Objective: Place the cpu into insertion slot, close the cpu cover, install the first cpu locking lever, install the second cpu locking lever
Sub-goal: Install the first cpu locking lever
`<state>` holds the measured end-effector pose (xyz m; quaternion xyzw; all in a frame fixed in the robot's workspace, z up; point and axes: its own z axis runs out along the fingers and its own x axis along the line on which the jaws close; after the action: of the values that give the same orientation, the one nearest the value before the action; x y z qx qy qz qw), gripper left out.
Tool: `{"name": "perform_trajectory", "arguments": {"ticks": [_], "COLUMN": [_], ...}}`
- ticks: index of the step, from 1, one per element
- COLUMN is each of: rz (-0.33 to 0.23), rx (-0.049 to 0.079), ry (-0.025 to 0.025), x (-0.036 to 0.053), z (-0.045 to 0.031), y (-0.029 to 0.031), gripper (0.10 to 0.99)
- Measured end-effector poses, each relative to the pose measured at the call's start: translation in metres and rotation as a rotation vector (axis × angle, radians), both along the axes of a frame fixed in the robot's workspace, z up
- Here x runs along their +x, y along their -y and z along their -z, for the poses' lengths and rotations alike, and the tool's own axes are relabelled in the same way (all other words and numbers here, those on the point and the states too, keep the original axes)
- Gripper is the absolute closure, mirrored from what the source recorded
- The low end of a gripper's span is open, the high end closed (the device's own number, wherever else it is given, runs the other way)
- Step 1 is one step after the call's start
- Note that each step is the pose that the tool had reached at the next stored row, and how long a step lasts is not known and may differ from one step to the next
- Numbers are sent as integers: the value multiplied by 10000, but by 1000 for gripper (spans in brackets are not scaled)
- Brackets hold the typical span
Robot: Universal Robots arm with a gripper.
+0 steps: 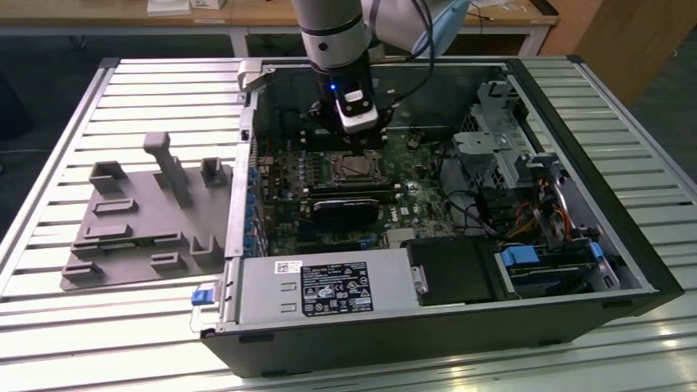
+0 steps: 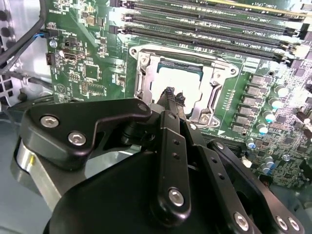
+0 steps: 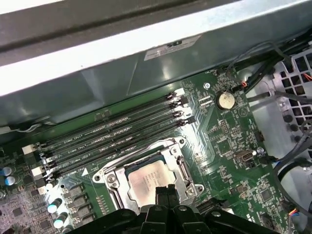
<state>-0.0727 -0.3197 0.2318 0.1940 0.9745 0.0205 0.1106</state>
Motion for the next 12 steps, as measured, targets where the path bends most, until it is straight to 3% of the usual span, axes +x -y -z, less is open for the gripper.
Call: {"name": "perform_trajectory", "arguments": {"ticks": [6,12], "rz": [-703,-1247], "rx": [-275,-292], "ry": [-3,-1], "x": [0,1], "z": [7,23], "y": [0,0], "gripper": [984,984]}}
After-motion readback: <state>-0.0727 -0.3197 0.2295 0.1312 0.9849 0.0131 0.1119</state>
